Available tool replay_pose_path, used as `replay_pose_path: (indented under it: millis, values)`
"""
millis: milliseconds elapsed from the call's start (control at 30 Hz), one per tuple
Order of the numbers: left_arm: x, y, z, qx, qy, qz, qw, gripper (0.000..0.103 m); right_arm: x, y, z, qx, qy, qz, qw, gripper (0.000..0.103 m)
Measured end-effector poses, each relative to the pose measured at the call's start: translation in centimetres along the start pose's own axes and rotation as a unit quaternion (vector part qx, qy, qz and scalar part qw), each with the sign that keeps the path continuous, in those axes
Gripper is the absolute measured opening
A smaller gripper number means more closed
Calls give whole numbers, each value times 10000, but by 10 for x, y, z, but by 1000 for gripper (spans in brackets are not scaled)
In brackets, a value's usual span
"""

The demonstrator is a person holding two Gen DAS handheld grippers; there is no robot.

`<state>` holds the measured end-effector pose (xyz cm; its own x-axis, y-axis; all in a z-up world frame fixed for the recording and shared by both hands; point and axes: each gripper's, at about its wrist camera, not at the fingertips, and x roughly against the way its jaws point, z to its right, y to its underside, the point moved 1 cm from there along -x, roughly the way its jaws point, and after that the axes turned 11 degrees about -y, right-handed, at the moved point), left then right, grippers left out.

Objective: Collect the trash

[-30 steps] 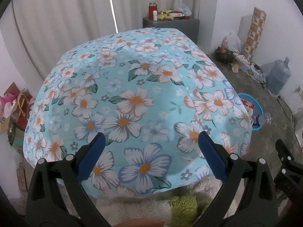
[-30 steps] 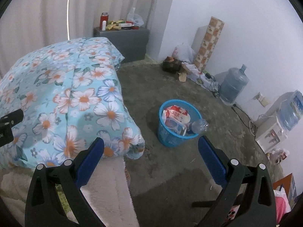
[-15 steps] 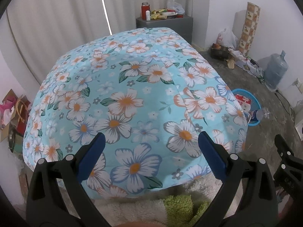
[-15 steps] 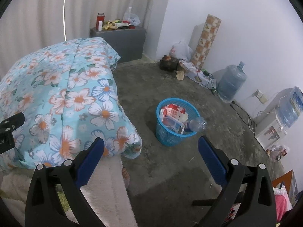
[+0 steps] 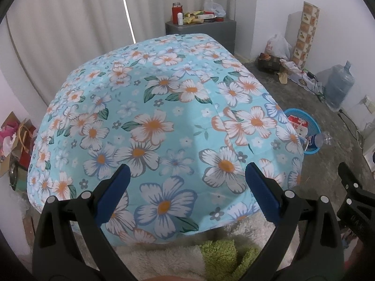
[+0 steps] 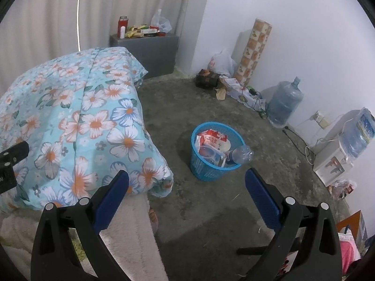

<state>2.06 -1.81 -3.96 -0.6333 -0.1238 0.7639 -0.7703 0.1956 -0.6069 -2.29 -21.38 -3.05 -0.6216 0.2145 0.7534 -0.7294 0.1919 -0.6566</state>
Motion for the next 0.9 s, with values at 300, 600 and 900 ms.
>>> replay_pose_path:
  millis: [300,600,900]
  values:
    - [0,-1,-1,-3,12,10,10000,94,1,-1,1,4,7,12,10000,96]
    - [-1,0,-2,-4,5,14,10000,94,1,-2,1,-19,24,7,10000,96]
    - [-1,0,-2,-6,4,9,10000,94,1,-2,2,-20,26,22,10000,96]
